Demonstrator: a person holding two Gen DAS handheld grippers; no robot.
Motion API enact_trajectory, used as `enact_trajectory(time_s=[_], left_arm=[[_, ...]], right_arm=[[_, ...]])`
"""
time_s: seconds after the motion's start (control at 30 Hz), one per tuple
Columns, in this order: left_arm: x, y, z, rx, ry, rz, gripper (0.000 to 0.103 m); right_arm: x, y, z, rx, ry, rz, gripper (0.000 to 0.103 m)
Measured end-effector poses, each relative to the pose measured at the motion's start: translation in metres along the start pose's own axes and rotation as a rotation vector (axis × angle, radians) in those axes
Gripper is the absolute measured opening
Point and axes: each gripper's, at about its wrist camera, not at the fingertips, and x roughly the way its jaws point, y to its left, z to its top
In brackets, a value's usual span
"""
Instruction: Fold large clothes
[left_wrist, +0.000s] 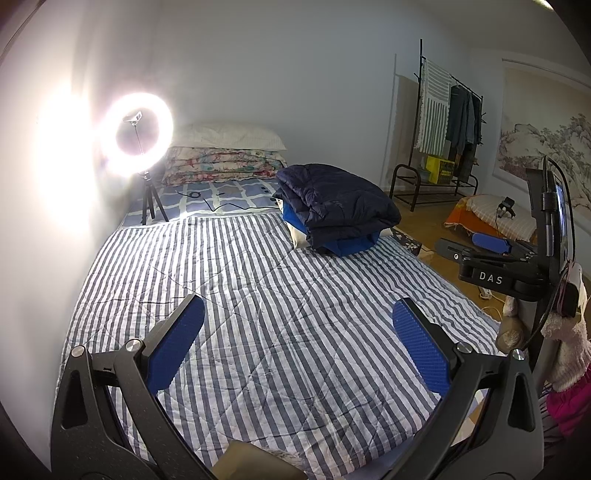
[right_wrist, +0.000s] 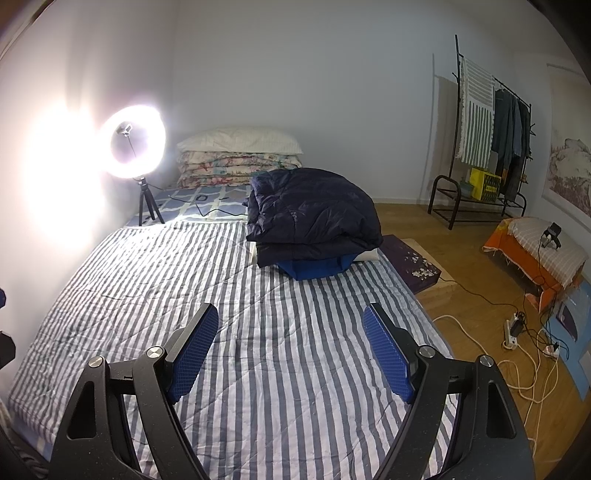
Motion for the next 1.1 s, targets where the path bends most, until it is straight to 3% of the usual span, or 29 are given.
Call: enact_trajectory(time_s=[1.1], left_arm=[[0.007,0.018,0.003,-0.012,0.036,0.037,0.103]], right_arm=[[-0.001,-0.001,-0.002,-0.015,0.01,-0.003,0.081]])
